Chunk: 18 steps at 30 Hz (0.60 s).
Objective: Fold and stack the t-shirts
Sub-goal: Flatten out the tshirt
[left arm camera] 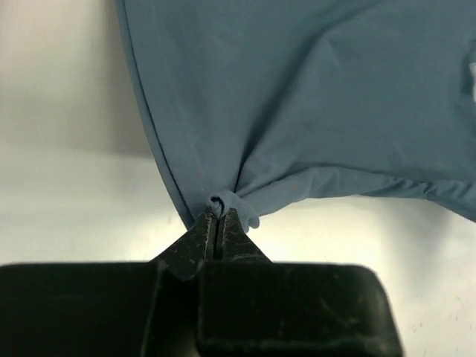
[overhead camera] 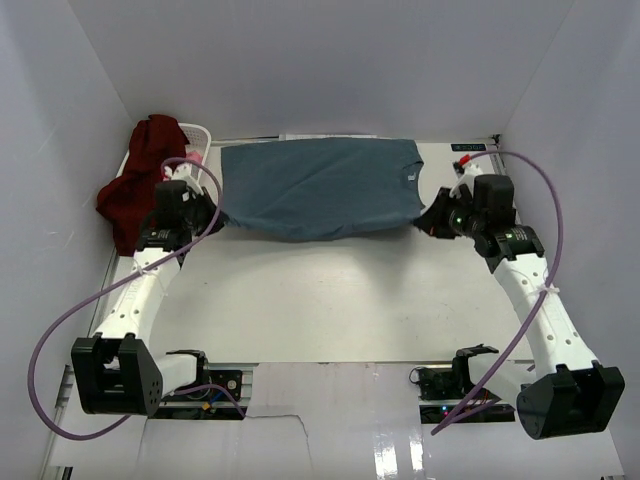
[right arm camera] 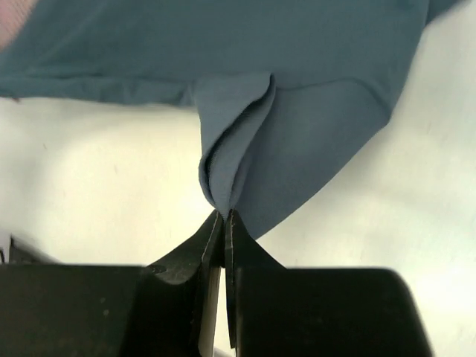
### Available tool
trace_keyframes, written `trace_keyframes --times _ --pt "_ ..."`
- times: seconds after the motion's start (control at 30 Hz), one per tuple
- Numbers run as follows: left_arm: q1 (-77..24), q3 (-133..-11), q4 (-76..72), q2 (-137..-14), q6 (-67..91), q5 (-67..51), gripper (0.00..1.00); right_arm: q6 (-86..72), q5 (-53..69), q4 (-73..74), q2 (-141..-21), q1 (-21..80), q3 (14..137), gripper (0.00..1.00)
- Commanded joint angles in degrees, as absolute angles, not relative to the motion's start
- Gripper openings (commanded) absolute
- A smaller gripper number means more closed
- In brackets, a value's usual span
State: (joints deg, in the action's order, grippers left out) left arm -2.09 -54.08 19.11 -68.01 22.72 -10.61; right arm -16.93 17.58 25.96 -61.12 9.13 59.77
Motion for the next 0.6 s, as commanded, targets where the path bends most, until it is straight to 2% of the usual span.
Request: trace_keyframes --times 0.0,0.1,0.27,0.33,0.43,0.57 --pt "-2.0 -51.9 26.4 -63.8 25.8 -8.6 0.0 -19.2 20.6 35.8 -58.1 9.2 58.1 0.08" --pt "-1.9 -53.5 26.0 -64.0 25.9 -7.6 0.0 -17.4 15.0 38.7 -57.2 9.1 62.3 0.08" --pt "-1.9 -64.7 27.0 -69.3 26.2 -11.2 0.0 -15.5 14.7 39.1 -61.3 9.1 80.3 0.08" --pt "-1.9 -70.4 26.5 -67.6 26.0 -10.8 0.0 -14.2 14.0 38.2 -60.6 9.1 86.6 0.08" --pt "-1.9 -76.5 26.3 -63.1 24.5 -9.1 0.0 -11.6 10.3 33.6 -56.4 9.1 88.9 0.08" --pt "-1.9 -77.2 22.2 -55.5 24.3 -6.2 0.0 -9.0 7.7 26.0 -51.8 9.1 90.9 0.08"
